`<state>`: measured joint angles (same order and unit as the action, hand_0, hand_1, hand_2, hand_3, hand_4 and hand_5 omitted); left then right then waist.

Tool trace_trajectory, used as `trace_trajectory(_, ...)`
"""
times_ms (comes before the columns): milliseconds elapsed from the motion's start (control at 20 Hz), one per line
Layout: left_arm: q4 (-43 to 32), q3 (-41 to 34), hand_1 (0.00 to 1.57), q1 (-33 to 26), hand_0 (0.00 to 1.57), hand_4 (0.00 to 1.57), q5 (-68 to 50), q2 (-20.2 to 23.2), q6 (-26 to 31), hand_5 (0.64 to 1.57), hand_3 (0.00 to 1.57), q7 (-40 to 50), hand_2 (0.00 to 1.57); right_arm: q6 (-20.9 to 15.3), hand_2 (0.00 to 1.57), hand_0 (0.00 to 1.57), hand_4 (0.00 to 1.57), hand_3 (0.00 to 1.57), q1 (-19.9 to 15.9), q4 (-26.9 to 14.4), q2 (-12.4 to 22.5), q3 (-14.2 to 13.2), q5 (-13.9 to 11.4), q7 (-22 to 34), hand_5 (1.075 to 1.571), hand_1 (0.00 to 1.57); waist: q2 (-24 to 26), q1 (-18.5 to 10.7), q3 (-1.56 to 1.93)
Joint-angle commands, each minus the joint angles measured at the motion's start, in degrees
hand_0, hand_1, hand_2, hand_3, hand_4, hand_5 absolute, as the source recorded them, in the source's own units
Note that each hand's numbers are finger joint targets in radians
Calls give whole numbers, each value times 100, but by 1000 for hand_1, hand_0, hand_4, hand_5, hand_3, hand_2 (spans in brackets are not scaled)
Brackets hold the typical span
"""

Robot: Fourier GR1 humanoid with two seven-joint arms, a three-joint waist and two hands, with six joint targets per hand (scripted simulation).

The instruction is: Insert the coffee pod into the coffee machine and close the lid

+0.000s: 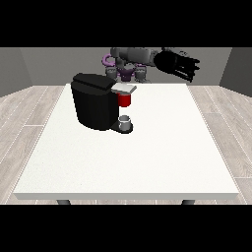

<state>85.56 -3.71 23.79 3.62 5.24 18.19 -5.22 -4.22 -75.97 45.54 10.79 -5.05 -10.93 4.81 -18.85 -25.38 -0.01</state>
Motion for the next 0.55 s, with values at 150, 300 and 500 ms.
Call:
trace_trajectory(150,51,158,0,-462,0,266,72,-148,-56,1571,0,29,0,-245,0,0,0,0,457,48,-750,209,-18,-682,1571,0,416,185,0)
trace_trajectory(300,-398,-236,0,-632,0,266,-130,15,-13,1571,0,-200,0,29,0,0,219,0,697,321,-1044,448,114,-838,1571,0,712,632,-3)
trace_trajectory(500,-803,-427,0,-715,0,266,-136,157,-14,1571,0,-291,0,-45,0,0,259,0,1575,612,-1065,1000,642,-1133,1571,0,1098,907,-1)
